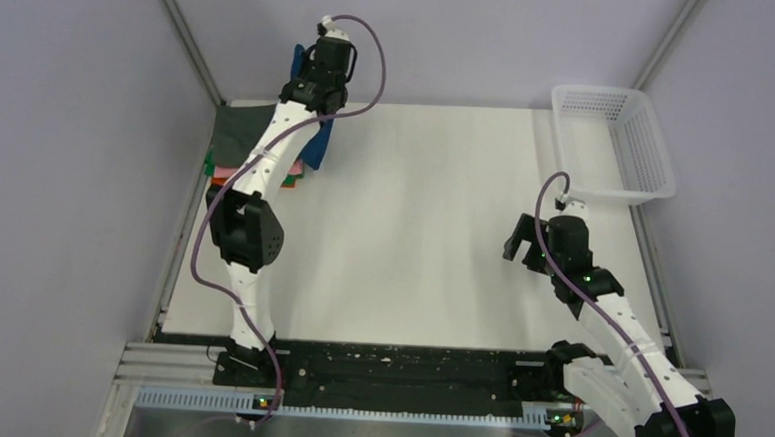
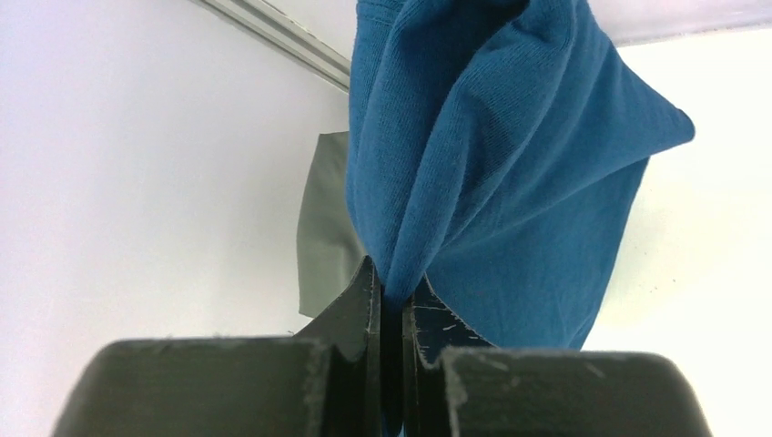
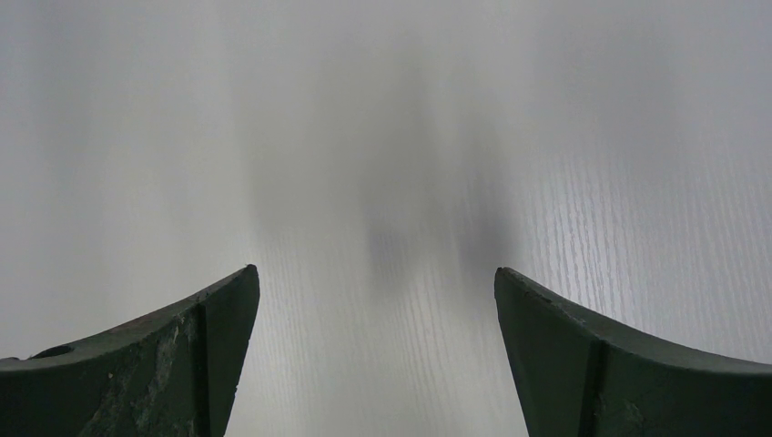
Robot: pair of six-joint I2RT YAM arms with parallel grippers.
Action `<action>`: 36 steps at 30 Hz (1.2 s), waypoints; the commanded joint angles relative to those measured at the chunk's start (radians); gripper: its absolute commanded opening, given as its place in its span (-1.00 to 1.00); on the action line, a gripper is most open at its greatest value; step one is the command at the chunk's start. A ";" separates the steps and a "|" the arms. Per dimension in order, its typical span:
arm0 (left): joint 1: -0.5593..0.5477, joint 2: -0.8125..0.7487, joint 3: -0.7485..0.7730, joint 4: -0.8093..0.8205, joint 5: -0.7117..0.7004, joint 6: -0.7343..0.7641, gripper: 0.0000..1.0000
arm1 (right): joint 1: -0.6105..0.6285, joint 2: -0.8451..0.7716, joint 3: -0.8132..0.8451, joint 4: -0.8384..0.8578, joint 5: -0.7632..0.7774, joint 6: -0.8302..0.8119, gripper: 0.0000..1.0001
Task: Fold and stack the t-shirts
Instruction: Put the neatly folded tshirt into the corner of the board with the left arm
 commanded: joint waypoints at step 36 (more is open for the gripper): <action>0.315 0.112 -0.007 0.286 0.059 0.065 -1.00 | 0.003 0.060 0.025 0.067 0.112 0.023 0.97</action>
